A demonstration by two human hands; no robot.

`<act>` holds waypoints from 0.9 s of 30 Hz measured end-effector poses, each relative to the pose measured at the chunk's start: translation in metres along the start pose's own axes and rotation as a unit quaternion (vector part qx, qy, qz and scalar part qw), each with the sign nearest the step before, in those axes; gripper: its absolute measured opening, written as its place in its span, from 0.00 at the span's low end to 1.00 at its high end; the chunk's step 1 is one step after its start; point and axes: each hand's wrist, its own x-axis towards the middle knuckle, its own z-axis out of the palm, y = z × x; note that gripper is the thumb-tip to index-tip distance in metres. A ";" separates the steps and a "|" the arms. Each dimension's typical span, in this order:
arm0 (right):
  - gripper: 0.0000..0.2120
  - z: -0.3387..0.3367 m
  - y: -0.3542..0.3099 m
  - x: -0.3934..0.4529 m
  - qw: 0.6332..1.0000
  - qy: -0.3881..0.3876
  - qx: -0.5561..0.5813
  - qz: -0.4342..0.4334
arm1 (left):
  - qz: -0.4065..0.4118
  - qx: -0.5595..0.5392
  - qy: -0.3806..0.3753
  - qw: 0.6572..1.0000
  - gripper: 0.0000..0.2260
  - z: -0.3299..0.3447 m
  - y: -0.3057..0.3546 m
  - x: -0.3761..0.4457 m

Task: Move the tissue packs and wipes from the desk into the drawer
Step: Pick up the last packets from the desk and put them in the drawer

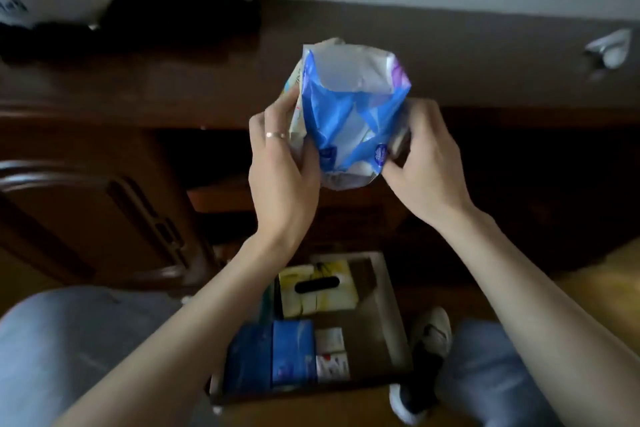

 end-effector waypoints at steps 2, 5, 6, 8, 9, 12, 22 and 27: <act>0.24 0.001 0.015 -0.051 0.999 -0.017 0.037 0.014 | 0.001 0.000 -0.020 1.000 0.24 0.007 -0.012 -0.051; 0.22 0.023 0.047 -0.127 0.985 -0.104 0.106 0.090 | -0.063 0.023 -0.086 0.994 0.24 0.015 -0.048 -0.123; 0.21 0.035 0.057 -0.151 0.974 -0.140 0.124 0.127 | -0.095 0.039 -0.111 0.988 0.23 0.017 -0.062 -0.144; 0.23 0.061 0.077 -0.197 0.949 -0.210 0.137 0.190 | -0.150 0.087 -0.154 0.973 0.22 0.018 -0.092 -0.181; 0.23 0.072 0.084 -0.217 0.934 -0.244 0.142 0.219 | -0.166 0.111 -0.173 0.964 0.22 0.018 -0.106 -0.196; 0.20 0.102 0.099 -0.263 0.871 -0.344 0.162 0.311 | -0.206 0.183 -0.222 0.935 0.21 0.013 -0.142 -0.229; 0.21 0.181 0.111 -0.317 0.799 -0.442 0.179 0.367 | -0.369 0.198 -0.163 0.893 0.20 -0.002 -0.208 -0.239; 0.16 0.210 0.097 -0.332 0.791 -0.477 0.109 0.368 | -0.439 0.106 -0.111 0.885 0.19 0.006 -0.214 -0.241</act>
